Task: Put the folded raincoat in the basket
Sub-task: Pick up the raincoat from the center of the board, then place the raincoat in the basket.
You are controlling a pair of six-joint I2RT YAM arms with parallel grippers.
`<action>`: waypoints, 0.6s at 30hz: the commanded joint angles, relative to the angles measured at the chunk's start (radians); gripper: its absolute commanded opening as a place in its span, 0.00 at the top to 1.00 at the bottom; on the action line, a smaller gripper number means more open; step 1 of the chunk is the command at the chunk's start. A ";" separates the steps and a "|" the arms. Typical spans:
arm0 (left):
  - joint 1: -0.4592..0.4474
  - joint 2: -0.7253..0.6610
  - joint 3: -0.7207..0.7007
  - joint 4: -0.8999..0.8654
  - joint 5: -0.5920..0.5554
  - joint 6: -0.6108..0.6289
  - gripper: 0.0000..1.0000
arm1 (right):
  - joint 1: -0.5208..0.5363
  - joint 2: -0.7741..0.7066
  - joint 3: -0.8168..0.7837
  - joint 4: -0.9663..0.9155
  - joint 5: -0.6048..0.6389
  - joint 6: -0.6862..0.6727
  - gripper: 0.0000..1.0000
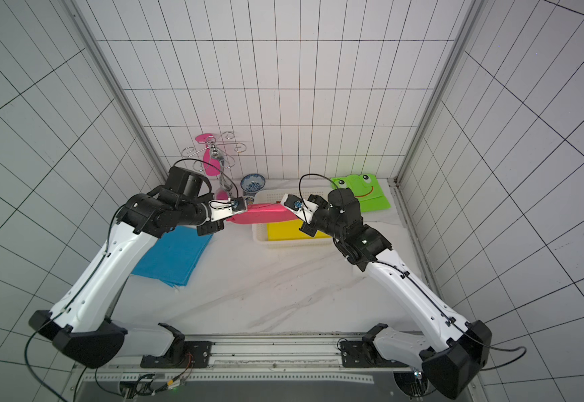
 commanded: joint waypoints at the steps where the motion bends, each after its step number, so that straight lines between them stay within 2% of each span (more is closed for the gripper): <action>1: -0.020 0.077 0.104 0.193 -0.135 -0.063 1.00 | -0.115 0.052 0.076 -0.035 0.043 -0.053 1.00; 7: -0.022 0.280 0.260 0.359 -0.282 -0.083 1.00 | -0.295 0.210 0.143 0.133 0.010 0.005 1.00; 9: -0.023 0.336 0.291 0.400 -0.314 -0.081 1.00 | -0.324 0.268 0.154 0.219 -0.014 0.011 1.00; 14: -0.022 0.444 0.314 0.533 -0.370 -0.065 1.00 | -0.364 0.414 0.115 0.589 -0.016 0.022 1.00; 18: -0.017 0.515 0.294 0.640 -0.385 -0.055 1.00 | -0.401 0.540 0.169 0.650 -0.059 0.019 1.00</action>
